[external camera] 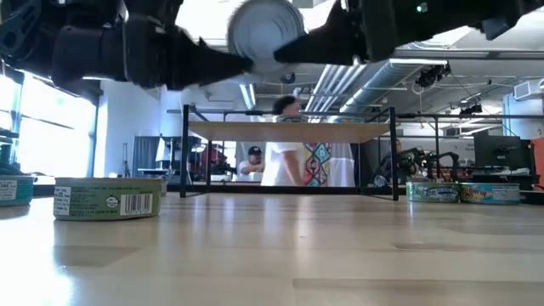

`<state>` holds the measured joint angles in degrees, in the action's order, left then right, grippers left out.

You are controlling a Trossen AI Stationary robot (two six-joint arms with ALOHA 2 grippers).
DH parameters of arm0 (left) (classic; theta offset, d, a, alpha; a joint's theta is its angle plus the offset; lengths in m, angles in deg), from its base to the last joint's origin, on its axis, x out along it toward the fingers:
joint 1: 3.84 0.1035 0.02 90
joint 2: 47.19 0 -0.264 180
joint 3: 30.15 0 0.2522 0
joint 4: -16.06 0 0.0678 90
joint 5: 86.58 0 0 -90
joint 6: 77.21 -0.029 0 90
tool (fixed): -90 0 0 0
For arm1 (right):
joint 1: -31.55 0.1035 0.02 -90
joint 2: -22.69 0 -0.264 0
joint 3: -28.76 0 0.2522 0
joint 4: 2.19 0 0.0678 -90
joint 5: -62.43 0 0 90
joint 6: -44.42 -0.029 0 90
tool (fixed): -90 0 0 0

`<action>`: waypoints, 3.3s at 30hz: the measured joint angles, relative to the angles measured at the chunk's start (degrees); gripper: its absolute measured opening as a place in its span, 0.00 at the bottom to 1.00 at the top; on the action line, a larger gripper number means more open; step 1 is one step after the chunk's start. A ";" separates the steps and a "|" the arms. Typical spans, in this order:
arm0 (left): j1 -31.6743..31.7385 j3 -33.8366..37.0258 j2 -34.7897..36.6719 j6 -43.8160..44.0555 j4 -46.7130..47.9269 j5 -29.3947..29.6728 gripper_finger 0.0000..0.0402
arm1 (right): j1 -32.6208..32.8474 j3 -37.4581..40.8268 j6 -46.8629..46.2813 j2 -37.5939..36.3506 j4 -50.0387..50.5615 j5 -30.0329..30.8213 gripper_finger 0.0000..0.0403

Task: Stack canned seafood by type on shelf
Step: Put the blue tuna can on the shelf

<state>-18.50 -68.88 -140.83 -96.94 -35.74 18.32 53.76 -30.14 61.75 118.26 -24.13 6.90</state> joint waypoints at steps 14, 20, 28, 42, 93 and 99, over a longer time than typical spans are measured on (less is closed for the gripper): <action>1.77 -20.11 2.01 -1.02 42.58 8.11 0.58 | -8.61 0.00 -22.14 -0.30 19.79 -10.32 0.30; 4.34 -28.42 1.34 1.22 58.72 7.16 0.58 | -9.54 0.00 -22.27 -0.29 19.55 -11.14 0.30; 7.24 -28.56 0.56 -1.39 57.82 -4.34 0.55 | -9.84 0.00 -20.93 -0.31 17.46 -13.59 0.30; 6.66 -28.55 1.09 -3.29 58.76 -4.35 0.31 | -9.77 -0.05 -18.83 -0.59 18.85 -14.07 0.41; 40.56 -32.44 15.07 -16.93 74.00 -5.62 0.58 | -5.83 0.00 -24.83 -4.38 25.36 -4.45 0.55; 46.15 -39.56 13.25 -7.98 85.16 -14.01 0.40 | -6.89 0.00 -24.83 -4.38 25.15 -4.46 0.55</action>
<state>27.65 -108.44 -127.58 -104.91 49.42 4.31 46.86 -30.14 36.91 113.88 1.02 2.44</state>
